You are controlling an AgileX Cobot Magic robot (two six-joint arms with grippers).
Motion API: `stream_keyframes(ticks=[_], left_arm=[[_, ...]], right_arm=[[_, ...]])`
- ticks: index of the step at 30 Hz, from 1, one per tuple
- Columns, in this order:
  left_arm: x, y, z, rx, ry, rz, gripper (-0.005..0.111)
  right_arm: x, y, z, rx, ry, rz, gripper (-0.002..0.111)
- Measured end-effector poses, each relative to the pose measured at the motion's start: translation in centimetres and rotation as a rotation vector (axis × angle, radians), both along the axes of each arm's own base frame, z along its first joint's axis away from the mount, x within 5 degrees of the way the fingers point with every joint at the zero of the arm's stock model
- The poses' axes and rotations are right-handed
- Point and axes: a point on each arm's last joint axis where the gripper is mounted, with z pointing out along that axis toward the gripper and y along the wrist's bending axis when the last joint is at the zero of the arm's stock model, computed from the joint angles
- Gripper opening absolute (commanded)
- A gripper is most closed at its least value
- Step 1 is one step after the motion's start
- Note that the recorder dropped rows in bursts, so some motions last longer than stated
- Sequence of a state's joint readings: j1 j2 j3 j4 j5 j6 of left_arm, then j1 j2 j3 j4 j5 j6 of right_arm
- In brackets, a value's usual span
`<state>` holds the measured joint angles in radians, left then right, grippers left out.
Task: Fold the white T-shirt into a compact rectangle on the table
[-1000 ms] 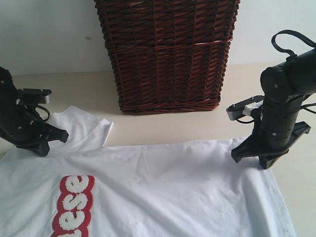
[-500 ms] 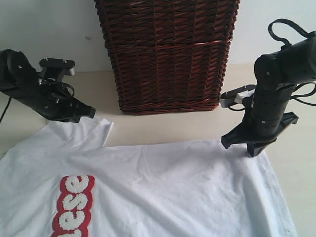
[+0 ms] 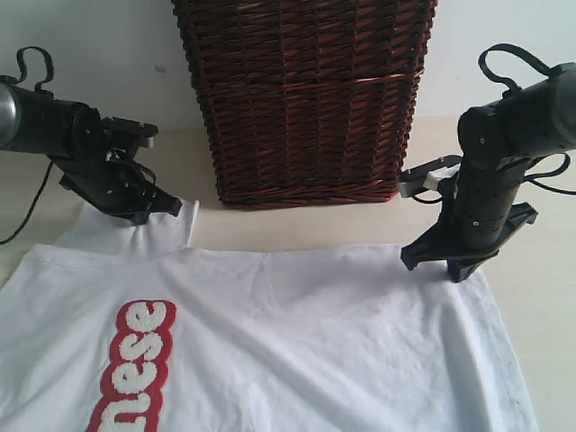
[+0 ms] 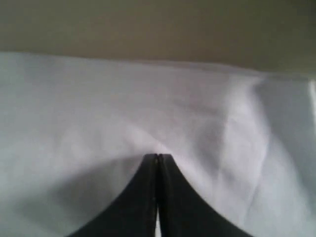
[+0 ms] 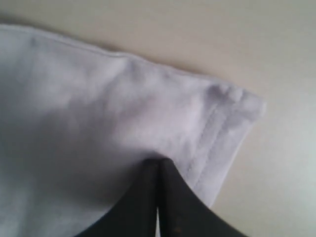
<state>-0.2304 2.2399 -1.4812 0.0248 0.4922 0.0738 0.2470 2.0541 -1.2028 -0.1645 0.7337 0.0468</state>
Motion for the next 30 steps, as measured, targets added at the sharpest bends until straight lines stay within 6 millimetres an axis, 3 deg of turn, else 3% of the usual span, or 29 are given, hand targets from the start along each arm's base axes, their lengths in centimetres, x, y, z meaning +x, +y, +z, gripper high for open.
stream_keyframes(ticks=[3,6,12,21,30], left_arm=[[1.8,2.2,0.0,0.026,-0.018,0.061,0.000],[2.9,3.0,0.2,0.047,-0.045,0.046,0.000],[4.6,2.8,0.4,0.058,-0.089,0.024,0.000],[5.3,3.0,0.0,0.064,-0.097,0.019,0.000],[3.9,4.0,7.2,0.071,-0.113,0.043,0.000]], right_arm=[[1.7,-1.9,0.1,0.026,-0.070,-0.071,0.000],[2.8,-2.7,0.2,0.040,-0.103,-0.095,0.000],[3.7,-2.7,0.3,0.045,-0.133,-0.076,0.000],[4.3,-2.6,0.5,0.050,-0.154,-0.073,0.000],[4.5,-2.0,2.7,0.106,-0.149,-0.041,0.000]])
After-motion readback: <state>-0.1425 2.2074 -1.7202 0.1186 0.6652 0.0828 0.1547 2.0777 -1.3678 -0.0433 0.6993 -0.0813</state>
